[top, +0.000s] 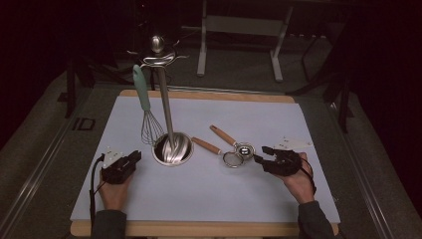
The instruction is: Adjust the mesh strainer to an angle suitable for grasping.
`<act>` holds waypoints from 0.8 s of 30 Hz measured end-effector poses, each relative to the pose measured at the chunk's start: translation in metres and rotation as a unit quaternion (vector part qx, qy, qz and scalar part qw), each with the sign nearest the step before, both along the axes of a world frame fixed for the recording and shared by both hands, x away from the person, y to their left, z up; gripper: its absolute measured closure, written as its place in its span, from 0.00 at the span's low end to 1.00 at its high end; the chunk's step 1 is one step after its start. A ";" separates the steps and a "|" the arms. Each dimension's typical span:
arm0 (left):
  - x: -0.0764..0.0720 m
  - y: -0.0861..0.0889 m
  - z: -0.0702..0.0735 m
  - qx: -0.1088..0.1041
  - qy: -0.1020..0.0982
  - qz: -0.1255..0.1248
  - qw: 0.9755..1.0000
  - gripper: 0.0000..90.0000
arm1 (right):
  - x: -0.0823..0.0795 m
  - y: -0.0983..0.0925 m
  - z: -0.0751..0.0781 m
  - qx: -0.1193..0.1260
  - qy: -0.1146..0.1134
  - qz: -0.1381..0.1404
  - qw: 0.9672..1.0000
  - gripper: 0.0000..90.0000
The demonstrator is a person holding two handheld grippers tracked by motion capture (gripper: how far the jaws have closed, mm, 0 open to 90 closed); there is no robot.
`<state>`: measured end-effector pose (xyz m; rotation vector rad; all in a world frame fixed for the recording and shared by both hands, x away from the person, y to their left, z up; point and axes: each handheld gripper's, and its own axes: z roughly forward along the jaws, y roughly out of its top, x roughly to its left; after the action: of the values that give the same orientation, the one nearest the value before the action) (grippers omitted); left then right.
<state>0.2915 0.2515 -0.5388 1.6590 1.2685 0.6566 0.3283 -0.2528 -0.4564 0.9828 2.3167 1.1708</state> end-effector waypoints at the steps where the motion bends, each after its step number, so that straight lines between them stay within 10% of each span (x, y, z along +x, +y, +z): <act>1: 0.000 0.000 0.000 -0.003 -0.001 0.001 1.000 0.90 | 0.000 0.000 0.000 -0.001 0.000 0.001 1.000 0.56; 24: 0.000 -0.002 0.000 0.010 0.000 0.000 1.000 0.89 | 0.024 0.035 -0.010 -0.065 0.032 0.035 0.997 0.60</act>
<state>0.2915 0.2494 -0.5391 1.6760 1.2650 0.6716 0.3521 -0.2181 -0.4659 0.9119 2.4622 1.0129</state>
